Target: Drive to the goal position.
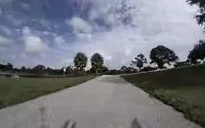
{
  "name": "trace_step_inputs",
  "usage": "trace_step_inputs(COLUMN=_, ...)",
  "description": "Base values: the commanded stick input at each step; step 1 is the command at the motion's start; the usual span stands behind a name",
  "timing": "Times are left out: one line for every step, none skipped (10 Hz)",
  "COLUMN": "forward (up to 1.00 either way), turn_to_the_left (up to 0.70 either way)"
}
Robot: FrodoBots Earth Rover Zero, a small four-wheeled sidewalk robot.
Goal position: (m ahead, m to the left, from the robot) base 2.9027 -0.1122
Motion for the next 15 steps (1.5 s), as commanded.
trace_step_inputs(forward=0.69, turn_to_the_left=0.03)
trace_step_inputs(forward=0.69, turn_to_the_left=0.03)
trace_step_inputs(forward=0.69, turn_to_the_left=0.03)
trace_step_inputs(forward=0.69, turn_to_the_left=0.03)
trace_step_inputs(forward=0.69, turn_to_the_left=0.03)
trace_step_inputs(forward=0.69, turn_to_the_left=0.03)
trace_step_inputs(forward=0.69, turn_to_the_left=0.03)
trace_step_inputs(forward=0.69, turn_to_the_left=0.03)
trace_step_inputs(forward=0.69, turn_to_the_left=0.03)
trace_step_inputs(forward=0.69, turn_to_the_left=0.03)
trace_step_inputs(forward=0.69, turn_to_the_left=0.03)
trace_step_inputs(forward=0.69, turn_to_the_left=0.03)
trace_step_inputs(forward=0.69, turn_to_the_left=0.03)
trace_step_inputs(forward=0.69, turn_to_the_left=0.03)
trace_step_inputs(forward=0.69, turn_to_the_left=0.03)
